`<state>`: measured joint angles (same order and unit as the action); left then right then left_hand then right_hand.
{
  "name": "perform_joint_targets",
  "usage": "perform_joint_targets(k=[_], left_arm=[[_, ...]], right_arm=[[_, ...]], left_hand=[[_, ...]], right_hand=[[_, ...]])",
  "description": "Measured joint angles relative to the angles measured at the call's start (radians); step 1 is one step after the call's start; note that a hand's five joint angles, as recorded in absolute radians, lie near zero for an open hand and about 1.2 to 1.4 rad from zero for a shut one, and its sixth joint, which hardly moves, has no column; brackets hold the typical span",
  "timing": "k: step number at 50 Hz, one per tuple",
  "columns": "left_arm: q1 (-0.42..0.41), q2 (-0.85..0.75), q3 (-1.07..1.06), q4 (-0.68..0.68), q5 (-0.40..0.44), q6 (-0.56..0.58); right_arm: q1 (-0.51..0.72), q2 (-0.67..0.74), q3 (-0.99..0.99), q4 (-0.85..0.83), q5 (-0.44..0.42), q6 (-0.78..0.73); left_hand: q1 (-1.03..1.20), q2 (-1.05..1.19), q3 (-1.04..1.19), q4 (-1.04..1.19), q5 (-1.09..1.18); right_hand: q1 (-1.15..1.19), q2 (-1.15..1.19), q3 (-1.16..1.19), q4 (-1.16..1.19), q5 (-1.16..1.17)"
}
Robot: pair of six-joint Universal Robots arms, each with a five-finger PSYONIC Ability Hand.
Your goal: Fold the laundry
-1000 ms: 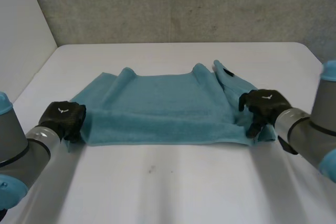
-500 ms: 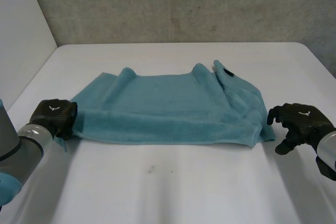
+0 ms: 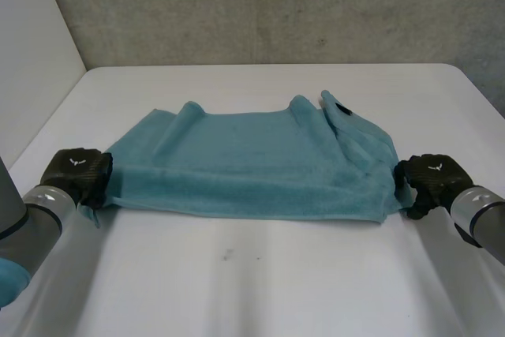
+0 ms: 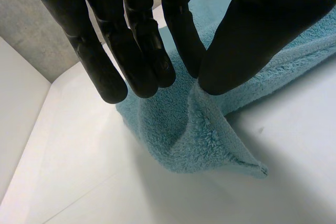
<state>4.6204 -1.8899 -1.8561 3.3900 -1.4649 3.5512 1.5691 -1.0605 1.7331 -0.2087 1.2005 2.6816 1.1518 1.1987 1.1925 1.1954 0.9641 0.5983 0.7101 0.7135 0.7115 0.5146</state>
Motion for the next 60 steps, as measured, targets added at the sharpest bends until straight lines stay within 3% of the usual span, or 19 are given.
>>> perform_joint_targets(k=[22, 23, 26, 29, 33, 34, 37, 60], left_arm=[[-0.001, 0.0, -0.002, -0.001, 0.0, -0.002], [-0.001, -0.001, -0.002, -0.001, 0.0, -0.002], [0.0, -0.001, -0.002, -0.001, 0.0, -0.002], [0.001, -0.001, -0.002, -0.001, 0.0, -0.002], [0.002, -0.001, -0.005, -0.002, 0.001, -0.001], [0.003, -0.001, -0.007, -0.003, 0.001, -0.001], [0.003, 0.0, -0.014, -0.006, 0.001, 0.0], [0.014, 0.08, -0.135, 0.01, 0.0, 0.054]], right_arm=[[0.053, 0.076, -0.106, 0.008, 0.026, 0.06], [0.058, 0.085, -0.12, 0.008, 0.028, 0.078], [0.06, 0.088, -0.132, 0.007, 0.042, 0.104], [0.06, 0.085, -0.14, 0.007, 0.059, 0.124], [0.054, 0.051, -0.15, 0.007, 0.106, 0.162], [0.052, 0.035, -0.151, 0.008, 0.115, 0.165], [0.048, 0.002, -0.152, 0.009, 0.125, 0.166], [-0.015, -0.013, -0.171, 0.051, 0.122, 0.119]], left_hand=[[0.0, 0.0, 0.0, 0.0, 0.0], [0.0, 0.0, 0.0, 0.0, 0.0], [-0.013, -0.033, -0.031, -0.032, -0.008], [-0.074, -0.118, -0.106, -0.11, -0.049], [-0.309, -0.332, -0.322, -0.329, -0.269], [-0.484, -0.518, -0.505, -0.516, -0.458], [-0.539, -0.589, -0.58, -0.587, -0.533], [-0.545, -0.6, -0.59, -0.6, -0.549]], right_hand=[[0.087, 0.088, 0.084, 0.086, 0.07], [0.332, 0.429, 0.419, 0.425, 0.403], [0.342, 0.459, 0.467, 0.477, 0.44], [0.342, 0.459, 0.467, 0.478, 0.442], [0.342, 0.459, 0.468, 0.48, 0.451], [0.342, 0.459, 0.468, 0.48, 0.451], [0.342, 0.459, 0.468, 0.48, 0.45], [0.342, 0.459, 0.468, 0.48, 0.451]])
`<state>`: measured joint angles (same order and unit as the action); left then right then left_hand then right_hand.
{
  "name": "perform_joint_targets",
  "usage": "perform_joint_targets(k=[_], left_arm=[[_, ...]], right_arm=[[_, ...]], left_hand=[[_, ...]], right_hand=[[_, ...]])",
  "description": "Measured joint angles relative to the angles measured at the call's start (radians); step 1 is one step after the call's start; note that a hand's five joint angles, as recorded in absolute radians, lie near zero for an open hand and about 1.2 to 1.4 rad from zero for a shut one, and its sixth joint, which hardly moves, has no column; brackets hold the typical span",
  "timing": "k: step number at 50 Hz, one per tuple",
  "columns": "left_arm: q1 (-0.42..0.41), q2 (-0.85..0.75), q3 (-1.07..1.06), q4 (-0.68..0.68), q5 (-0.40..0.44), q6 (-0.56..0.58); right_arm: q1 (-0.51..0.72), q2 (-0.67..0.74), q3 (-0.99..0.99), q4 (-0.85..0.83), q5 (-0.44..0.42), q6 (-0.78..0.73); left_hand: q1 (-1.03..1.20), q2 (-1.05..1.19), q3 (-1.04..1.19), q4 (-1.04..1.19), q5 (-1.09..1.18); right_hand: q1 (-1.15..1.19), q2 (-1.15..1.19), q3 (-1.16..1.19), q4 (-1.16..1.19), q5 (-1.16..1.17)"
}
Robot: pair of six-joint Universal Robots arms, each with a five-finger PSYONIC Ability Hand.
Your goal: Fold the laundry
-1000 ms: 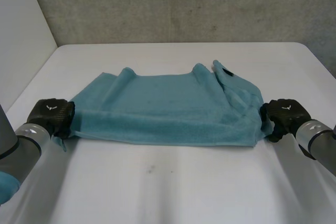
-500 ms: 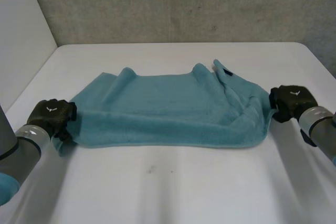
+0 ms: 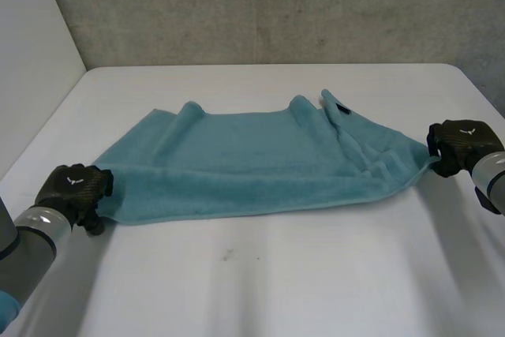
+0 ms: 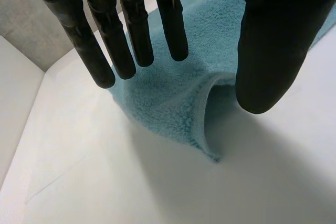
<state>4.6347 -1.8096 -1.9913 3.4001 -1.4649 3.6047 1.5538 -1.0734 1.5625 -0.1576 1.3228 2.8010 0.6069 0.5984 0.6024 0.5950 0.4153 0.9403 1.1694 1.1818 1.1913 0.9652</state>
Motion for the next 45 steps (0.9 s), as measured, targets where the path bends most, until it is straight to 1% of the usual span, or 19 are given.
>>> perform_joint_targets(k=[7, 11, 12, 13, 14, 15, 16, 18, 19, 20, 23, 29, 32, 33, 36, 37, 41, 45], left_arm=[[0.008, -0.06, 0.009, 0.062, -0.002, 0.026], [0.012, -0.098, 0.016, 0.098, -0.003, 0.075], [0.012, -0.108, 0.018, 0.108, -0.003, 0.09], [0.013, -0.118, 0.021, 0.118, -0.004, 0.105], [0.013, -0.123, 0.022, 0.124, -0.004, 0.114], [0.014, -0.13, 0.025, 0.132, -0.005, 0.126], [0.015, -0.14, 0.028, 0.143, -0.006, 0.141], [0.016, -0.144, 0.03, 0.151, -0.007, 0.151], [0.018, -0.148, 0.034, 0.161, -0.008, 0.163], [0.02, -0.146, 0.037, 0.167, -0.009, 0.17], [0.023, -0.12, 0.041, 0.172, -0.011, 0.174], [0.026, 0.069, 0.047, 0.16, -0.011, 0.155], [0.029, 0.222, 0.062, 0.123, -0.009, 0.119], [0.029, 0.222, 0.062, 0.123, -0.009, 0.119], [0.032, 0.356, 0.1, 0.036, -0.004, 0.064], [0.032, 0.356, 0.1, 0.036, -0.004, 0.064], [0.034, 0.439, 0.164, -0.121, 0.004, 0.017], [0.036, 0.445, 0.203, -0.238, 0.019, 0.006]], right_arm=[[0.001, 0.0, 0.002, 0.0, -0.002, -0.001], [-0.001, 0.0, 0.002, 0.0, -0.002, 0.0], [-0.002, 0.0, 0.002, 0.0, -0.002, 0.0], [-0.003, 0.0, 0.002, 0.0, -0.002, 0.0], [-0.003, 0.0, 0.001, 0.0, -0.002, 0.0], [-0.004, 0.0, 0.0, 0.0, -0.001, 0.001], [-0.005, -0.001, 0.0, 0.0, -0.001, 0.001], [-0.007, -0.001, -0.001, 0.0, -0.001, 0.001], [-0.011, -0.002, -0.002, 0.001, 0.0, 0.001], [-0.016, -0.006, -0.004, 0.004, 0.0, 0.001], [-0.02, -0.022, -0.008, 0.023, 0.0, -0.005], [-0.031, -0.158, -0.055, 0.187, -0.007, -0.076], [-0.043, -0.249, -0.099, 0.296, -0.013, -0.12], [-0.043, -0.249, -0.099, 0.296, -0.013, -0.12], [-0.076, -0.373, -0.177, 0.441, -0.02, -0.181], [-0.076, -0.373, -0.177, 0.441, -0.02, -0.181], [-0.12, -0.471, -0.264, 0.615, -0.043, -0.288], [-0.136, -0.49, -0.287, 0.715, -0.061, -0.378]], left_hand=[[0.0, 0.0, 0.0, 0.0, 0.0], [0.008, 0.01, 0.009, 0.008, 0.012], [0.049, 0.054, 0.051, 0.045, 0.049], [0.145, 0.141, 0.127, 0.134, 0.135], [0.145, 0.141, 0.127, 0.134, 0.135], [0.319, 0.303, 0.281, 0.291, 0.287], [0.447, 0.423, 0.404, 0.415, 0.412], [0.447, 0.423, 0.404, 0.415, 0.412], [0.528, 0.523, 0.515, 0.519, 0.513], [0.53, 0.592, 0.583, 0.593, 0.549], [0.53, 0.597, 0.587, 0.596, 0.549], [0.53, 0.598, 0.588, 0.596, 0.549], [0.53, 0.599, 0.588, 0.599, 0.549], [0.53, 0.599, 0.588, 0.599, 0.549], [0.53, 0.599, 0.589, 0.6, 0.549], [0.53, 0.599, 0.589, 0.6, 0.549], [0.53, 0.6, 0.59, 0.6, 0.549], [0.53, 0.6, 0.59, 0.6, 0.549]], right_hand=[[0.0, 0.0, 0.0, 0.0, 0.0], [0.0, 0.0, 0.0, 0.0, 0.0], [0.0, 0.0, 0.0, 0.0, 0.0], [0.0, 0.0, 0.0, 0.0, 0.0], [0.0, 0.0, 0.0, 0.0, 0.0], [0.0, 0.0, 0.0, 0.0, 0.0], [0.0, 0.0, 0.0, 0.0, 0.0], [0.0, 0.0, 0.0, 0.0, 0.0], [0.0, 0.0, 0.0, 0.0, 0.0], [0.0, 0.0, 0.0, 0.0, 0.0], [0.0, 0.0, 0.0, 0.0, 0.0], [0.0, 0.01, 0.0, 0.0, 0.0], [0.0, 0.011, 0.001, 0.0, 0.0], [0.0, 0.011, 0.001, 0.0, 0.0], [0.0, 0.011, 0.001, 0.0, 0.0], [0.0, 0.011, 0.001, 0.0, 0.0], [0.01, 0.011, 0.003, 0.0, 0.0], [0.01, 0.011, 0.004, 0.0, 0.0]])
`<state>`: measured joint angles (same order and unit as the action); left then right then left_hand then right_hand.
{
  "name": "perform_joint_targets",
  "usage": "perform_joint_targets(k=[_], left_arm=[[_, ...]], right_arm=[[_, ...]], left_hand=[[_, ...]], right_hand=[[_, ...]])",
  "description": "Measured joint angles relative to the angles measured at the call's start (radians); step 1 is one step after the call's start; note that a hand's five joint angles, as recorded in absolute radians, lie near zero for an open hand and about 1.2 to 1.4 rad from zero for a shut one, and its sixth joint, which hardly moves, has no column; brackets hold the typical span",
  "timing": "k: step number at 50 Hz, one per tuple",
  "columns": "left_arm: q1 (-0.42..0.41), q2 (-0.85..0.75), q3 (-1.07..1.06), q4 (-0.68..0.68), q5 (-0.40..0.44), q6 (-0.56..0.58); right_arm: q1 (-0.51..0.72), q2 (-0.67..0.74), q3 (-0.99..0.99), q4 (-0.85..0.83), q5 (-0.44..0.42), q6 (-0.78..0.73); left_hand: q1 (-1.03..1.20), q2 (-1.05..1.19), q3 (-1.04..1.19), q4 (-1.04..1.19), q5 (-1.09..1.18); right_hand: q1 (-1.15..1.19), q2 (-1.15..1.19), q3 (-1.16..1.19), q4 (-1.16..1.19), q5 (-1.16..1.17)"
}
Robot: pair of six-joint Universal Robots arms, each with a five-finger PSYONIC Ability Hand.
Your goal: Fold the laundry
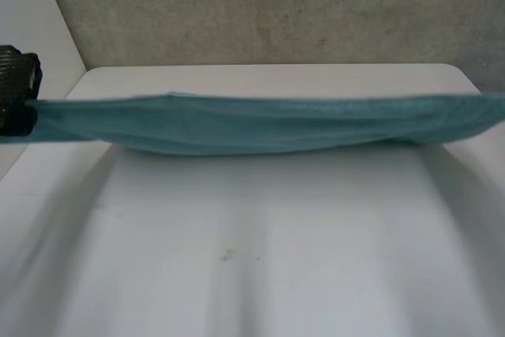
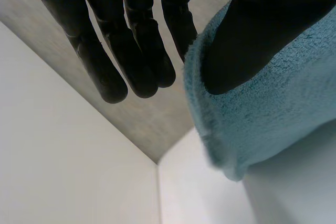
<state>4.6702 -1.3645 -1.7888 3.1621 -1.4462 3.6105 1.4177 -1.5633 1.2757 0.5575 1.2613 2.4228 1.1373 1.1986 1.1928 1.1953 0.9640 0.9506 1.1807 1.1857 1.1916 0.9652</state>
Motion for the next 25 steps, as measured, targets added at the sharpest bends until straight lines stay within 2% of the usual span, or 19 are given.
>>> perform_joint_targets(k=[4, 7, 14, 19, 20, 25], left_arm=[[0.007, -0.071, 0.018, -0.06, 0.023, 0.005], [0.012, -0.177, 0.031, -0.072, 0.033, 0.021], [0.001, -0.39, 0.096, -0.072, 0.025, 0.08], [-0.044, -0.573, 0.256, -0.068, -0.021, 0.148], [-0.063, -0.619, 0.335, -0.066, -0.042, 0.159], [-0.094, -0.674, 0.493, -0.05, -0.069, 0.165]], right_arm=[[-0.002, 0.045, 0.018, 0.061, -0.005, -0.092], [0.005, 0.15, 0.046, 0.078, 0.007, -0.155], [0.028, 0.327, 0.023, 0.053, 0.065, -0.191], [0.094, 0.448, -0.08, -0.01, 0.141, -0.187], [0.137, 0.493, -0.169, -0.063, 0.187, -0.178], [0.185, 0.53, -0.306, -0.153, 0.24, -0.158]], left_hand=[[0.0, 0.0, 0.0, 0.0, 0.0], [0.0, 0.0, 0.0, 0.0, 0.0], [0.0, 0.0, 0.0, 0.0, 0.0], [0.0, 0.0, 0.0, 0.0, 0.0], [0.0, 0.0, 0.0, 0.0, 0.0], [0.0, 0.0, 0.001, 0.0, 0.0]], right_hand=[[0.0, 0.0, 0.0, 0.0, 0.0], [0.0, 0.0, 0.0, 0.0, 0.0], [0.0, 0.0, 0.0, 0.0, 0.0], [0.0, 0.0, 0.0, 0.0, 0.0], [0.0, 0.0, 0.0, 0.0, 0.0], [0.0, 0.0, 0.0, 0.0, 0.0]])
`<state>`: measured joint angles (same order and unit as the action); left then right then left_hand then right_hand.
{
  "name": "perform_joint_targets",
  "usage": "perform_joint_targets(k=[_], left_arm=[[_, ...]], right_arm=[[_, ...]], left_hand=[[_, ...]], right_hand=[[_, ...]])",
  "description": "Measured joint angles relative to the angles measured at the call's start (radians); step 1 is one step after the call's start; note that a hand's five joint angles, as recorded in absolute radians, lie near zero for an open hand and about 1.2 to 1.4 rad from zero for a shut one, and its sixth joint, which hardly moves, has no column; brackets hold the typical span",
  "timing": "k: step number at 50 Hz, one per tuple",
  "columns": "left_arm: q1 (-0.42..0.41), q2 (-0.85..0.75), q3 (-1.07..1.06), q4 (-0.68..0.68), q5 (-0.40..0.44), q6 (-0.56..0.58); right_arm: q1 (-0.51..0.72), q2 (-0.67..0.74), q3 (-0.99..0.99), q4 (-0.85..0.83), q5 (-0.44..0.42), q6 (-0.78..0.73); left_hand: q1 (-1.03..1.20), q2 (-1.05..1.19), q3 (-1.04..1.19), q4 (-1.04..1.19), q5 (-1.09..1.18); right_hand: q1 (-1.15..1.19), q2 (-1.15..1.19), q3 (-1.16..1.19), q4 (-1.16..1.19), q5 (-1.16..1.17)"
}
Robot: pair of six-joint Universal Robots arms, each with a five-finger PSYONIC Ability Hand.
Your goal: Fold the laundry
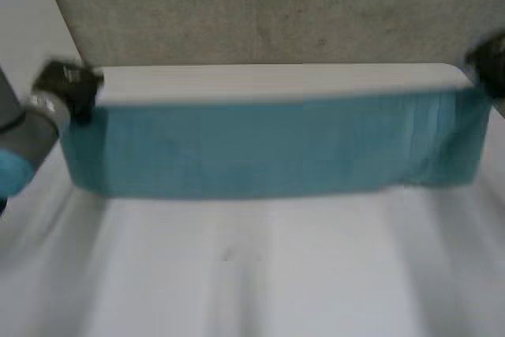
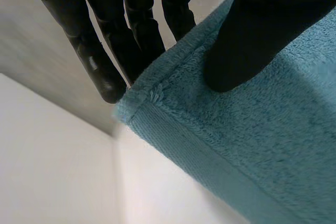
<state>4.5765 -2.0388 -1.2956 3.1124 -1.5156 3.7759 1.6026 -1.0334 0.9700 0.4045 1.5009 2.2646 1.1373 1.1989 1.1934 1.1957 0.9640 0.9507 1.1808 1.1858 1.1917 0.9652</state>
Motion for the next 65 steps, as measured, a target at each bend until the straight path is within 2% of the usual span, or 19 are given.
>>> perform_joint_targets(k=[1, 5, 7, 8, 9, 10, 11, 15, 21, 26, 31, 33, 41, 48, 50, 54, 56, 58, 65], left_arm=[[-0.019, -0.018, 0.124, 0.046, -0.011, -0.005], [-0.034, -0.018, 0.226, 0.133, -0.015, -0.02], [-0.045, 0.013, 0.303, 0.305, -0.018, -0.057], [-0.047, 0.027, 0.319, 0.368, -0.018, -0.072], [-0.047, 0.027, 0.319, 0.368, -0.018, -0.072], [-0.048, 0.061, 0.339, 0.502, -0.019, -0.112], [-0.047, 0.074, 0.342, 0.545, -0.019, -0.129], [-0.042, 0.104, 0.332, 0.606, -0.018, -0.174], [-0.033, 0.104, 0.249, 0.551, -0.013, -0.218], [-0.021, 0.089, 0.101, 0.517, -0.008, -0.262], [-0.016, 0.047, -0.055, 0.52, -0.006, -0.287], [-0.015, 0.003, -0.141, 0.535, -0.006, -0.29], [-0.015, -0.069, -0.311, 0.562, -0.006, -0.281], [-0.007, 0.021, -0.423, 0.521, -0.007, -0.261], [0.0, 0.062, -0.454, 0.492, -0.007, -0.248], [0.052, 0.245, -0.558, 0.281, -0.007, -0.154], [0.07, 0.297, -0.581, 0.206, -0.007, -0.117], [0.099, 0.374, -0.611, 0.089, -0.005, -0.057], [0.172, 0.486, -0.647, -0.076, 0.053, 0.041]], right_arm=[[0.037, 0.018, -0.142, -0.118, 0.038, 0.032], [0.059, 0.02, -0.246, -0.246, 0.058, 0.069], [0.073, -0.001, -0.313, -0.417, 0.069, 0.119], [0.076, -0.013, -0.321, -0.467, 0.071, 0.132], [0.076, -0.013, -0.321, -0.467, 0.071, 0.132], [0.078, -0.033, -0.324, -0.535, 0.072, 0.151], [0.079, -0.072, -0.303, -0.613, 0.072, 0.171], [0.077, -0.138, -0.202, -0.672, 0.066, 0.189], [0.076, -0.174, -0.016, -0.668, 0.049, 0.194], [0.074, -0.172, 0.16, -0.656, 0.004, 0.193], [0.069, -0.14, 0.309, -0.652, -0.054, 0.192], [0.068, -0.085, 0.39, -0.651, -0.088, 0.188], [0.065, 0.027, 0.493, -0.631, -0.105, 0.181], [0.06, -0.022, 0.528, -0.534, -0.1, 0.166], [0.058, -0.049, 0.534, -0.494, -0.1, 0.159], [0.001, -0.208, 0.575, -0.214, -0.106, 0.062], [-0.025, -0.245, 0.592, -0.137, -0.109, 0.013], [-0.074, -0.303, 0.63, -0.014, -0.111, -0.095], [-0.178, -0.384, 0.707, 0.153, -0.133, -0.338]], left_hand=[[0.0, 0.0, 0.0, 0.0, 0.0], [0.0, 0.0, 0.0, 0.0, 0.0], [0.0, 0.0, 0.0, 0.0, 0.0], [0.0, 0.0, 0.0, 0.0, 0.0], [0.0, 0.0, 0.0, 0.0, 0.0], [0.0, 0.0, 0.0, 0.0, 0.0], [0.0, 0.0, 0.0, 0.0, 0.0], [0.0, 0.001, 0.0, 0.0, 0.0], [0.0, 0.001, 0.0, 0.0, 0.0], [0.0, 0.001, 0.0, 0.0, 0.0], [0.0, 0.001, 0.001, 0.0, 0.0], [0.0, 0.001, 0.001, 0.0, 0.0], [0.0, 0.001, 0.001, 0.0, 0.0], [0.0, 0.001, 0.001, 0.0, 0.0], [0.0, 0.001, 0.001, 0.0, 0.0], [0.0, 0.001, 0.001, 0.0, 0.0], [0.0, 0.001, 0.001, 0.0, 0.0], [0.0, 0.001, 0.001, 0.0, 0.0], [0.0, 0.001, 0.001, 0.0, 0.0]], right_hand=[[0.007, 0.0, 0.0, 0.0, 0.0], [0.01, 0.0, 0.0, 0.0, 0.0], [0.019, 0.0, 0.0, 0.0, 0.0], [0.019, 0.0, 0.0, 0.0, 0.0], [0.019, 0.0, 0.0, 0.0, 0.0], [0.023, 0.0, 0.0, 0.0, 0.0], [0.025, 0.0, 0.0, 0.0, 0.0], [0.025, 0.0, 0.0, 0.0, 0.0], [0.025, 0.0, 0.001, 0.0, 0.0], [0.025, 0.0, 0.001, 0.0, 0.0], [0.025, 0.0, 0.001, 0.0, 0.0], [0.025, 0.0, 0.001, 0.0, 0.0], [0.025, 0.0, 0.001, 0.0, 0.0], [0.025, 0.0, 0.001, 0.0, 0.0], [0.025, 0.0, 0.001, 0.0, 0.0], [0.025, 0.0, 0.001, 0.0, 0.0], [0.025, 0.0, 0.001, 0.0, 0.0], [0.025, 0.0, 0.001, 0.0, 0.0], [0.025, 0.0, 0.001, 0.0, 0.0]])
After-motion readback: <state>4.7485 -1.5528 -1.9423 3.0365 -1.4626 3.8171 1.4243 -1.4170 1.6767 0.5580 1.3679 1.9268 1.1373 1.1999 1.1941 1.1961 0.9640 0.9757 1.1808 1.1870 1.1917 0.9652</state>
